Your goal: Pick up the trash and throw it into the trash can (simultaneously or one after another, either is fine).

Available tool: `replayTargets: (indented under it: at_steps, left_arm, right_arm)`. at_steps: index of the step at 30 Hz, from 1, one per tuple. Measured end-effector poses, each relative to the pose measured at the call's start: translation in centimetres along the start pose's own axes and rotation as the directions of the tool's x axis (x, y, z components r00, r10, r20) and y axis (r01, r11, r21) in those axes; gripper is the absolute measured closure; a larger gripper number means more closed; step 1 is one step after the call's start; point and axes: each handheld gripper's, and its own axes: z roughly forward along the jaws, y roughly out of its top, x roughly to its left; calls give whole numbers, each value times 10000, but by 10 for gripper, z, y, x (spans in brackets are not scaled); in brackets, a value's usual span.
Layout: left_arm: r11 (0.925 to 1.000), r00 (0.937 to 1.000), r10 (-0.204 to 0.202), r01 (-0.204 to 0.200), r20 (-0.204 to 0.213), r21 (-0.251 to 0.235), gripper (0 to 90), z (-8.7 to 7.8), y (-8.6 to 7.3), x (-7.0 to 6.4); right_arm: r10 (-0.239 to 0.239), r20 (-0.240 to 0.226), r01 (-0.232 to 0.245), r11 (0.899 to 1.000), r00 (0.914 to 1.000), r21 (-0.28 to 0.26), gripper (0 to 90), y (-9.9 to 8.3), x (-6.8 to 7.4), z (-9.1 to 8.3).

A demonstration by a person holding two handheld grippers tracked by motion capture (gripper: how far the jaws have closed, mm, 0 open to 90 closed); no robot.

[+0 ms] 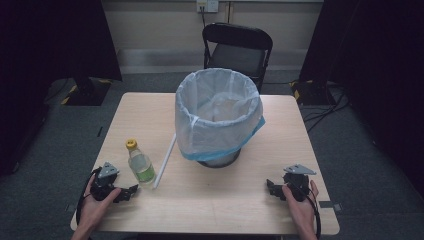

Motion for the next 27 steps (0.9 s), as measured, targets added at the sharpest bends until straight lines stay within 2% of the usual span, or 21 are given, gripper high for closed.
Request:
replayTargets:
  at_steps: [6, 7, 9, 10, 12, 13, 16, 17, 18, 19, 21, 23, 25, 26, 27]
  left_arm:
    - [10000, 10000, 24, -24, 15, 13, 42, -2, 0, 1]
    - [10000, 10000, -87, 87, -7, 11, 65, -4, 0, 0]
    - [10000, 10000, -41, 41, 27, 73, 166, -6, 1, 0]
    - [9999, 9995, -128, 126, 301, 51, 188, -8, 1, -1]
    - [9997, 9982, -246, 248, 547, -20, 157, -10, 1, -1]
    - [9998, 9980, -166, 170, 603, -57, 170, -11, 1, -2]
    - [9998, 9982, -61, 71, 604, -159, 176, -14, 2, -5]
    - [9993, 9964, -51, 82, 841, -367, 175, -17, 4, -7]
    - [9986, 9959, -64, 111, 900, -518, 175, -19, 6, -8]
    - [9986, 9959, -64, 111, 900, -518, 175, -19, 6, -8]
    - [9949, 9949, -69, 169, 1002, -993, 175, -24, 10, -12]
    - [9932, 9951, -57, 171, 986, -1149, 174, -26, 11, -13]
    - [9876, 9890, -174, 398, 1466, -1517, 161, -28, 15, -14]
    - [9876, 9890, -174, 398, 1466, -1517, 161, -28, 15, -14]
    - [9840, 9852, -234, 526, 1696, -1700, 161, -29, 16, -14]
  right_arm:
    - [60, 85, -60, 10000, 9999, 8, 89, -1, 1, -1]
    - [66, 82, -66, 10000, 9999, 12, 89, -1, 1, -1]
    - [68, 83, -68, 10000, 9999, 14, 89, -1, 1, -1]
    - [68, 82, -68, 10000, 9999, 14, 89, -1, 1, -1]
    - [66, 84, -66, 10000, 9999, 14, 89, -1, 1, -1]
    - [68, 83, -68, 10000, 9999, 14, 89, -1, 1, -1]
    - [62, 83, -62, 10000, 9999, 12, 89, -1, 1, -1]
    - [66, 84, -66, 10000, 9999, 15, 89, -1, 1, -1]
    - [46, 92, -46, 10000, 9999, 5, 89, -1, 1, -1]
    - [46, 92, -46, 10000, 9999, 5, 89, -1, 1, -1]
    - [40, 99, -40, 10000, 9999, 0, 90, -1, 1, -1]
    - [39, 100, -39, 10000, 9999, 2, 90, -1, 1, -1]
    - [43, 93, -43, 10000, 9999, 2, 90, -1, 1, -1]
    - [42, 98, -42, 10000, 9999, 3, 90, -1, 1, -1]
    - [42, 98, -42, 10000, 9999, 3, 90, -1, 1, -1]
